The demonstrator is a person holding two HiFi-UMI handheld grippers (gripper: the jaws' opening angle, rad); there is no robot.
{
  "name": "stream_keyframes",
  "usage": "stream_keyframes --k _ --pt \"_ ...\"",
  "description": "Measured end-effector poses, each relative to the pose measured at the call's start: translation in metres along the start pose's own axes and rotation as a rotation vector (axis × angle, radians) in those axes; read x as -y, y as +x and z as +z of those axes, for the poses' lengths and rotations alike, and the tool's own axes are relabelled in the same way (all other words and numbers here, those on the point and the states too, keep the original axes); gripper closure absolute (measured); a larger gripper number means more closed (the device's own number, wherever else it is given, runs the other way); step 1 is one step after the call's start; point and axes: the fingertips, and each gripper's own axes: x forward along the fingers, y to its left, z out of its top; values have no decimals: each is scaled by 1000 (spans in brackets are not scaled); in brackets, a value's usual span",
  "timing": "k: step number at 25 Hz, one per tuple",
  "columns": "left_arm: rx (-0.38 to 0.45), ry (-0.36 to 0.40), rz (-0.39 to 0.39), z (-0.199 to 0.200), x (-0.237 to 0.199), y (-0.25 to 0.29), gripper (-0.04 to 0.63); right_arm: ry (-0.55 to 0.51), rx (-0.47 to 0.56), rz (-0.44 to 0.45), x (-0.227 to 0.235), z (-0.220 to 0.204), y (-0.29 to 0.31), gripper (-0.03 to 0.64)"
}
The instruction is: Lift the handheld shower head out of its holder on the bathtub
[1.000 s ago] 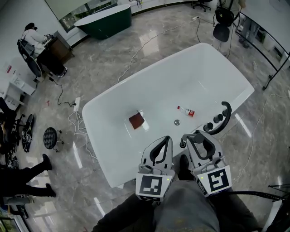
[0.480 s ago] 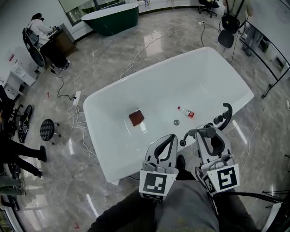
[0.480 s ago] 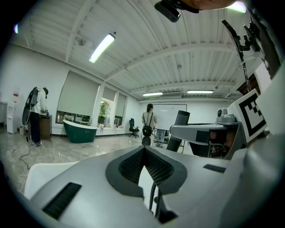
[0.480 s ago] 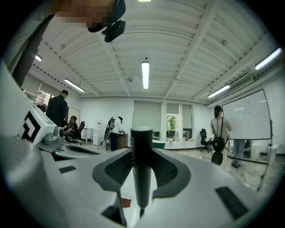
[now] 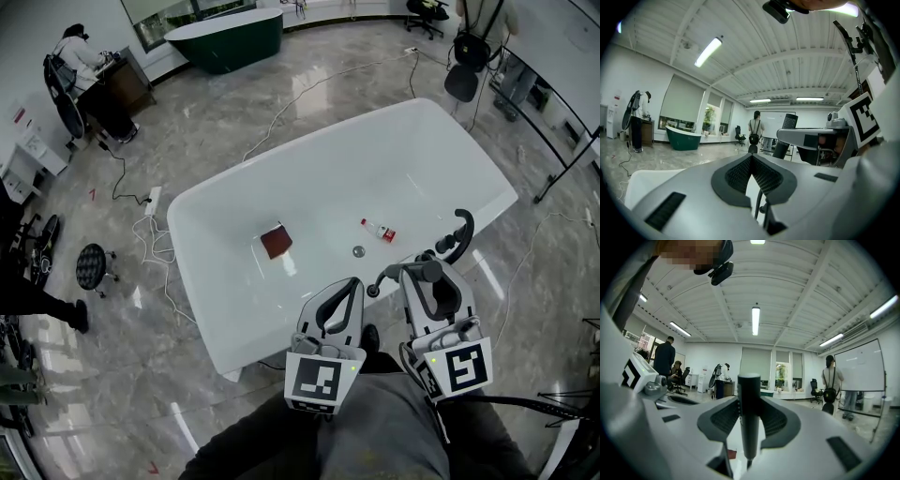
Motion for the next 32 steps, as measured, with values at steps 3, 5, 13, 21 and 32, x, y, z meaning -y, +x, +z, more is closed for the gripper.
stream_keyframes --k 3,5,13,21,32 --pt "-3 -3 -8 -4 7 -5 592 -7 14 -7 0 4 -8 477" --pt "1 -1 -11 -4 14 -9 592 -13 34 -10 0 10 -14 477" --pt "13 35 -12 -4 51 -25 592 -25 108 9 0 31 -47 477" --pt "-15 64 27 -31 99 -64 592 -15 142 11 -2 25 -114 477" --pt "-12 66 87 -45 174 -155 592 -31 215 49 -37 35 -229 477"
